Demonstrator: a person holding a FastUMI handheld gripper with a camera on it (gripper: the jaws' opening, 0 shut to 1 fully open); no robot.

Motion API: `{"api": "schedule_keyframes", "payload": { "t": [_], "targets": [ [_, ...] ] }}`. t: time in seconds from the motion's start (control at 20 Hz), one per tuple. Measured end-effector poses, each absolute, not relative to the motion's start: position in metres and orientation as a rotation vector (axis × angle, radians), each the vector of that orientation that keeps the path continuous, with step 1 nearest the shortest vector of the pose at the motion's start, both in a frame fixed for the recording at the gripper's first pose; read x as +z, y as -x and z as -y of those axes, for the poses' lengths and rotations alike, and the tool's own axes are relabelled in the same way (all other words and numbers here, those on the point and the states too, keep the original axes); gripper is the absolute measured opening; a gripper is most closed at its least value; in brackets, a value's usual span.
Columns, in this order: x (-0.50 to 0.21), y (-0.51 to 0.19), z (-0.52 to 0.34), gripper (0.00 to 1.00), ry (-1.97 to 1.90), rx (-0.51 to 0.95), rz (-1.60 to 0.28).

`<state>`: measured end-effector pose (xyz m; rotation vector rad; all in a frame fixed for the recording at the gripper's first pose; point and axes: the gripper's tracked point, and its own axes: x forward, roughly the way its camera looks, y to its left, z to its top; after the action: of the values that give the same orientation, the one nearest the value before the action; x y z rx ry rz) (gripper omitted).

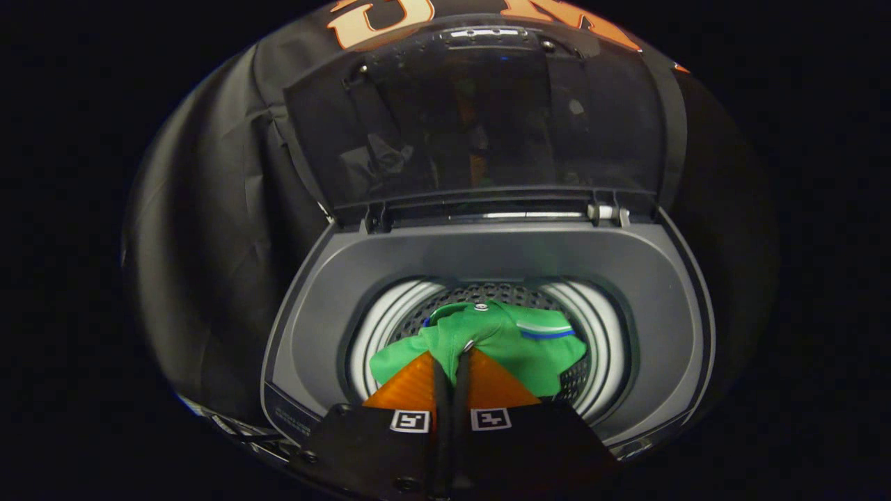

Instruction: Put the clothes into the washing machine and then close the washing machine lid.

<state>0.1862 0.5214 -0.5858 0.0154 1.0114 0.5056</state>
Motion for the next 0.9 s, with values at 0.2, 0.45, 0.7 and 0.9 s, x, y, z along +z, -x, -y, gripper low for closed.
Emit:
{"api": "schedule_keyframes", "payload": {
  "t": [0.2,0.45,0.7,0.9],
  "targets": [
    [-0.589,-0.184,-0.517,0.08,0.016,0.491,-1.008],
    [-0.587,-0.185,-0.512,0.08,-0.016,0.462,-1.026],
    [-0.586,-0.191,-0.499,0.28,0.019,0.427,-1.021],
    [-0.580,-0.193,-0.497,0.82,0.039,0.430,-1.025]
  ]
}}
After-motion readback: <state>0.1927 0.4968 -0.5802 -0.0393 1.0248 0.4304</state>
